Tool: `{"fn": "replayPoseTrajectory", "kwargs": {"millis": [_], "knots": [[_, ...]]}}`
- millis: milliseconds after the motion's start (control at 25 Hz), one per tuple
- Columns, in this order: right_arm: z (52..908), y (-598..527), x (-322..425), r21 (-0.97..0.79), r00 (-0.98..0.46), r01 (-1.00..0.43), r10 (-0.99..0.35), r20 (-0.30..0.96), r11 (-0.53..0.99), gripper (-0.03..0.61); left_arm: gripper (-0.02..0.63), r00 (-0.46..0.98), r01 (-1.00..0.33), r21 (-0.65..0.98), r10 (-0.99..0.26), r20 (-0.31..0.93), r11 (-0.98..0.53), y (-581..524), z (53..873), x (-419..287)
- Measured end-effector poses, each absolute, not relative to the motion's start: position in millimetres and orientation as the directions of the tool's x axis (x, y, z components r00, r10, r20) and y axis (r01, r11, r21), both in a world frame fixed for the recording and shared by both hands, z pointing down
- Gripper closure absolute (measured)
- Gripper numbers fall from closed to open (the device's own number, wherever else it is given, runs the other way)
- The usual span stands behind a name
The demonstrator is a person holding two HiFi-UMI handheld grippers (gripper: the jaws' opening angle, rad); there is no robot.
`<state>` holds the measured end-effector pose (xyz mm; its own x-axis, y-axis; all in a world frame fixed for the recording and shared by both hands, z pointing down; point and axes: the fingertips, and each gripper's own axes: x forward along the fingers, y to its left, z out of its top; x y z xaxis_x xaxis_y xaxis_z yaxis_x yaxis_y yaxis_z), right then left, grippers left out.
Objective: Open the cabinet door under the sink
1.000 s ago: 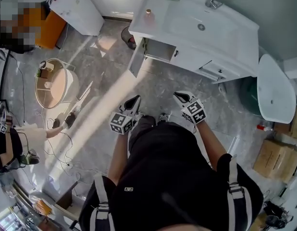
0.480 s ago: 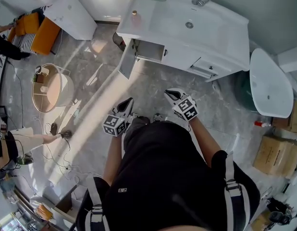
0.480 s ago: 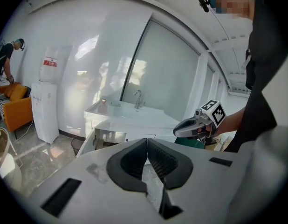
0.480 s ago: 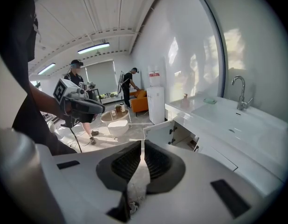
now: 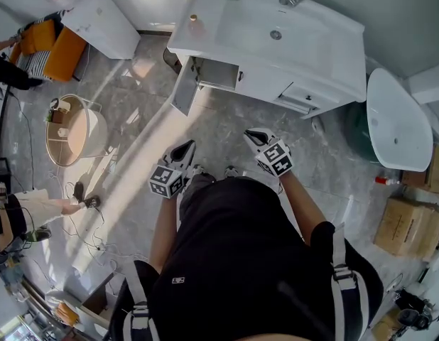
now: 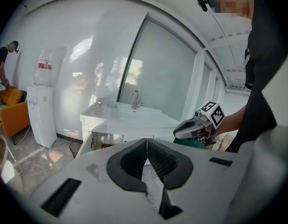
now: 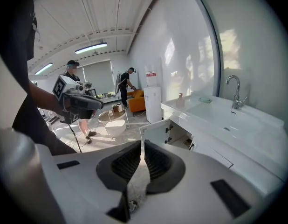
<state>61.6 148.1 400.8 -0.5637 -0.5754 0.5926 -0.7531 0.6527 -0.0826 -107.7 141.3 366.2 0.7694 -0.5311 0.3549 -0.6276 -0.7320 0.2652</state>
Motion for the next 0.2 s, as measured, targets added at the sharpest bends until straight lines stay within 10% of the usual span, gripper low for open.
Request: {"fn": "replayPoseTrajectory", "kwargs": {"millis": [200], "knots": [[400.9,143.8,71.3,-0.082,-0.551,-0.771,-0.595,0.586,0.632,0.500,0.598,0.772,-0.624,0.258,-0.529,0.353,-0.738,135.6,365.6,-102.0]]}}
